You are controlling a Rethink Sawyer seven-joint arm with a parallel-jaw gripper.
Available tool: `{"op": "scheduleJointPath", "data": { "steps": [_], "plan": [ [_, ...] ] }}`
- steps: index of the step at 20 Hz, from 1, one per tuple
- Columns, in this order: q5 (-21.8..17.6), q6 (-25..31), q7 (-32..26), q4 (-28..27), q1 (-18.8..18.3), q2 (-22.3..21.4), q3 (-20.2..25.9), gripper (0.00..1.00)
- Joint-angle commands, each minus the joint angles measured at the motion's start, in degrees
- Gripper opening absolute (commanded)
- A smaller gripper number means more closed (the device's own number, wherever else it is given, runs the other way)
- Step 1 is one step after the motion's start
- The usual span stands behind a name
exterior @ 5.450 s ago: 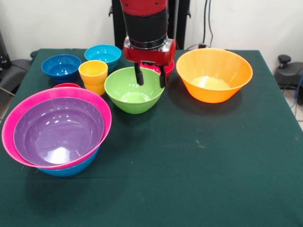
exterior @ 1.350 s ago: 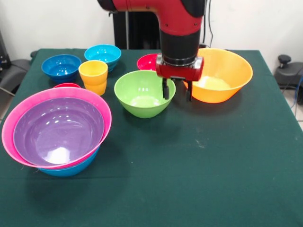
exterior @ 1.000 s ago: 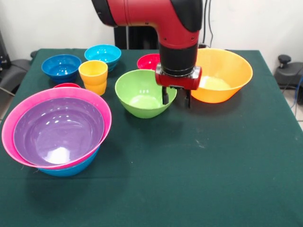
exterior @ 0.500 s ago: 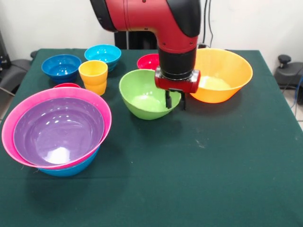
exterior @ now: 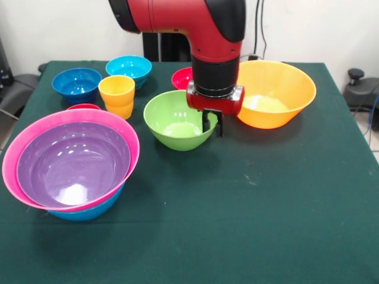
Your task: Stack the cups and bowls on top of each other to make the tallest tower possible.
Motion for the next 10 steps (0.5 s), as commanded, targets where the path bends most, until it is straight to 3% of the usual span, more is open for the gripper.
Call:
{"op": "scheduleJointPath", "data": {
  "steps": [1, 6, 10],
  "plan": [
    [0.6, 2.7, 3.7, -1.6, 0.9, -2.1, 1.5, 0.0],
    [3.5, 14.1, 3.7, -0.3, 2.7, -12.9, 0.9, 0.0],
    [5.5, 20.9, 4.4, -3.2, 3.8, -15.9, 1.5, 0.0]
  ]
}}
